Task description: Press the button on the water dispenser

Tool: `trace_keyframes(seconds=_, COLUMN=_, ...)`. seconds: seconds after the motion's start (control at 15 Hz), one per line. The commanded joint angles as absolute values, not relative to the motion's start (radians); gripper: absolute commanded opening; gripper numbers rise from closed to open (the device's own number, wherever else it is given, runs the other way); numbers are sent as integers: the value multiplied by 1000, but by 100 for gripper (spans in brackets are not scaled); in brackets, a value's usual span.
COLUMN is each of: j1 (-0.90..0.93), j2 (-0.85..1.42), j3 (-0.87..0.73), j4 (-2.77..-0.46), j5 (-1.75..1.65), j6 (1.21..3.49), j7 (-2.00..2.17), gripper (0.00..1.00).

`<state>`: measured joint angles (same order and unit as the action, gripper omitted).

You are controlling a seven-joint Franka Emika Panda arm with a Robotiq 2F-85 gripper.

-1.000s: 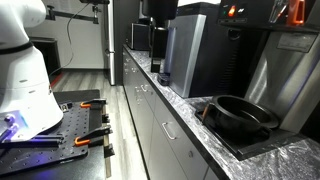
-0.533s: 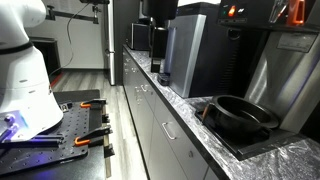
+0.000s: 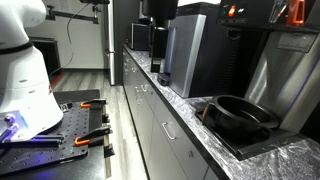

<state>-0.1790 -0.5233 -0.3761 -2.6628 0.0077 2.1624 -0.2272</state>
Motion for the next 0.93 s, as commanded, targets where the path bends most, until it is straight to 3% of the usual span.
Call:
trace_keyframes(seconds=0.0, j1=-199, j2=-505, j3=-338, j4=-2663, j5=18, j6=2174, j7=-231, gripper=100)
trace_keyframes(seconds=0.87, j1=-138, j2=-726, j3=-136, j4=-2741, j5=-7, j6=2206, j7=-191, gripper=100)
